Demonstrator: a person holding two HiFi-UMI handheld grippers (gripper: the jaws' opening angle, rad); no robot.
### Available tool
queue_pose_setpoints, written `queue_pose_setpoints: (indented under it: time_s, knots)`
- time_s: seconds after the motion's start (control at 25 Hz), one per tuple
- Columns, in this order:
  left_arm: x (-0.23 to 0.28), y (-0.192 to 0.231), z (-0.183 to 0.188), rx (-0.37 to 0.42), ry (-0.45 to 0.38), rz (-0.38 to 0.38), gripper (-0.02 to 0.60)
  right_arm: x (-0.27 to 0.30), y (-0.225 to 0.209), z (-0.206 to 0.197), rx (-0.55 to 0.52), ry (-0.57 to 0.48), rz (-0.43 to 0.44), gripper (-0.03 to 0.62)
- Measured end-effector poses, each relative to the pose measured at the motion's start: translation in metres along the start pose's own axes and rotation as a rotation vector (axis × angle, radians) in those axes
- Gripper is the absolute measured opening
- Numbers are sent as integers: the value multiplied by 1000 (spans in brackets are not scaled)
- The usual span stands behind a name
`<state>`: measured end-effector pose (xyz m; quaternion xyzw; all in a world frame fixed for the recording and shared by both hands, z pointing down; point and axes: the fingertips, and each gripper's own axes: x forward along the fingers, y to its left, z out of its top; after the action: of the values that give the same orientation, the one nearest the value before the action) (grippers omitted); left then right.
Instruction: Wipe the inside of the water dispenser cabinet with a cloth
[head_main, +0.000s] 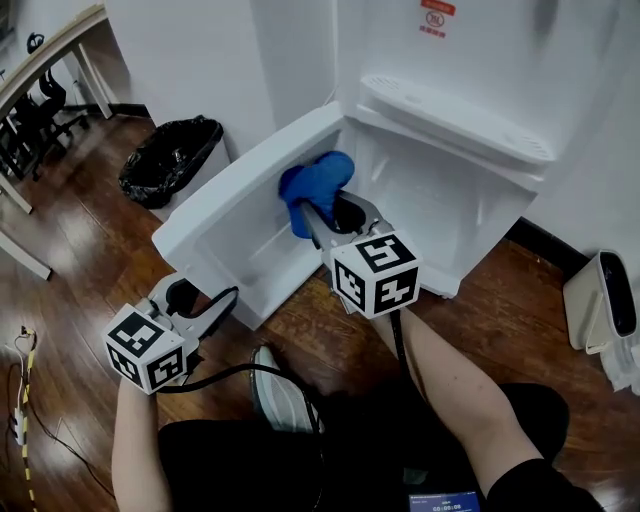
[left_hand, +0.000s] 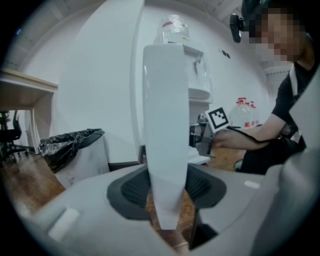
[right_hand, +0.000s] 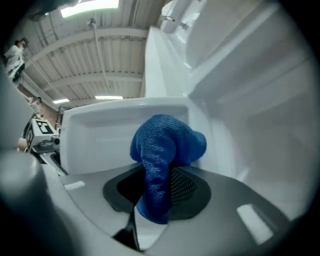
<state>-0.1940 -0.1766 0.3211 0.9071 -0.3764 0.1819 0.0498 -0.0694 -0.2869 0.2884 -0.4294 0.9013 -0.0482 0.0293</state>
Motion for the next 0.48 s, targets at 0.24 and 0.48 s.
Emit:
queue_pose_setpoints:
  time_s: [0.24, 0.48]
  knots:
    - [2, 3, -3, -2, 8, 12, 193, -4, 122, -12, -132, 6, 281, 112]
    - [2, 3, -3, 6, 14, 17, 193, -7, 137, -25, -176, -15, 447, 110]
